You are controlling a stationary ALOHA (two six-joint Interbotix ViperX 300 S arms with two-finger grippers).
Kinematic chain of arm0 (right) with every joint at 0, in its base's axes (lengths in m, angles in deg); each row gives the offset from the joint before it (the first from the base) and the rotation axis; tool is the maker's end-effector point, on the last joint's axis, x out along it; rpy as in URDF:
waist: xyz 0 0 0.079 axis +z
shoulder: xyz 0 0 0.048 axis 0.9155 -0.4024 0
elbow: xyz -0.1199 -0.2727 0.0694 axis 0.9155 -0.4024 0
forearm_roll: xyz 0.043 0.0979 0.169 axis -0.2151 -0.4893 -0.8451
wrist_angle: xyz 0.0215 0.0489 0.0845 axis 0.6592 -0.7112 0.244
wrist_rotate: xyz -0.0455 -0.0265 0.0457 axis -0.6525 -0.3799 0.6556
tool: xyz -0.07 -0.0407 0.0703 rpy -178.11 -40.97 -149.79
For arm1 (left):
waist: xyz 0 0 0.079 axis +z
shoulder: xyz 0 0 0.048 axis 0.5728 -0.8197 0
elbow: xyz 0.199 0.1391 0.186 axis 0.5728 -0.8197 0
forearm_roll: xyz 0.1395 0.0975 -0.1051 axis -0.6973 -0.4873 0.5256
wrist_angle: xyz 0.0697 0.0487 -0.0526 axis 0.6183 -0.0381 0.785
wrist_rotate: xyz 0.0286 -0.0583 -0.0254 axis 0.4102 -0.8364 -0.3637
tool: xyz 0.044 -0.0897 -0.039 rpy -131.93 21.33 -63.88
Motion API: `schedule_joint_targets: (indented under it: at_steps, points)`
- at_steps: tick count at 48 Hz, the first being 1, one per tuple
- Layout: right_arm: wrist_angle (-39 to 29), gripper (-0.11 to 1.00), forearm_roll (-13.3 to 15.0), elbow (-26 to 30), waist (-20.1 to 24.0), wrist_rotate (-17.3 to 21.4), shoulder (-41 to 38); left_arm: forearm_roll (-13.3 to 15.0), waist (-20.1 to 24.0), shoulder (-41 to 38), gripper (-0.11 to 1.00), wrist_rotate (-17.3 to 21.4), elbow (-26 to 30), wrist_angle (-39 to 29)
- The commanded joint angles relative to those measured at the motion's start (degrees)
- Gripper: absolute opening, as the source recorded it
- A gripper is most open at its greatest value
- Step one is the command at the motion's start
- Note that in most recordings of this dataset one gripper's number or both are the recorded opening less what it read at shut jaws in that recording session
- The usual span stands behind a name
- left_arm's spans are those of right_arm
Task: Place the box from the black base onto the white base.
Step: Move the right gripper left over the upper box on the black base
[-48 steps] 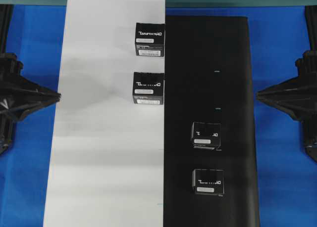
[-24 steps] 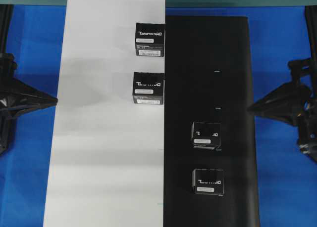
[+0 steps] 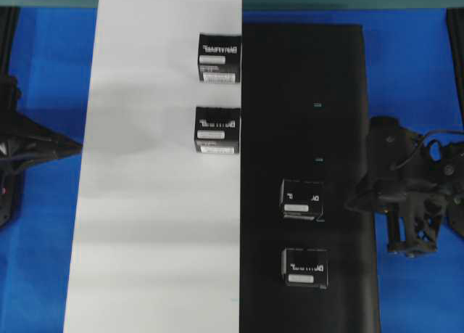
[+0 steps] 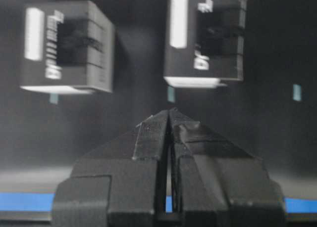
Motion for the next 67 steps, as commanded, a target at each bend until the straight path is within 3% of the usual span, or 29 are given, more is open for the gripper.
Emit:
schedule_joint_targets:
  at_steps: [1, 7, 11, 14, 22, 27, 41, 50, 67]
  points:
    - [0.26, 0.01, 1.49, 1.14, -0.26, 0.00, -1.05, -0.18, -0.09, -0.44, -0.05, -0.09, 1.49, 0.18]
    - [1.14, 0.07, 1.49, 0.70, -0.88, 0.18, -1.14, -0.09, -0.09, -0.44, -0.05, -0.09, 1.49, 0.18]
    - [1.32, 0.17, 0.88, 0.18, -0.97, 0.53, -1.32, -0.18, -0.09, -0.44, -0.05, -0.09, 1.49, 0.18]
    - [1.67, 0.31, 0.09, -0.09, -0.97, 1.41, -1.67, -0.18, -0.18, -0.44, -0.05, -0.09, 1.49, 0.18]
    - [4.48, 0.80, 0.26, -1.67, -1.05, 4.66, -3.78, -0.18, -0.26, -0.44, -0.05, -0.09, 1.58, 0.18]
    - [6.77, 0.98, 1.05, -2.99, -1.14, 4.57, -5.27, -0.18, -0.53, -0.44, -0.05, -0.18, 1.49, 0.18]
    - [22.59, 1.00, 1.05, -10.46, -1.32, 4.92, -4.66, -0.18, -1.23, -0.35, -0.05, -3.52, 1.58, -0.18]
    - [24.70, 1.00, 1.85, -13.27, -2.90, 4.66, -4.92, -0.18, -1.23, -0.26, -0.05, -3.52, 1.76, -0.18]
    - [30.32, 1.00, 3.25, -13.01, -3.60, 4.57, -7.65, -0.18, -1.32, -0.26, -0.05, -3.60, 2.46, -0.18]
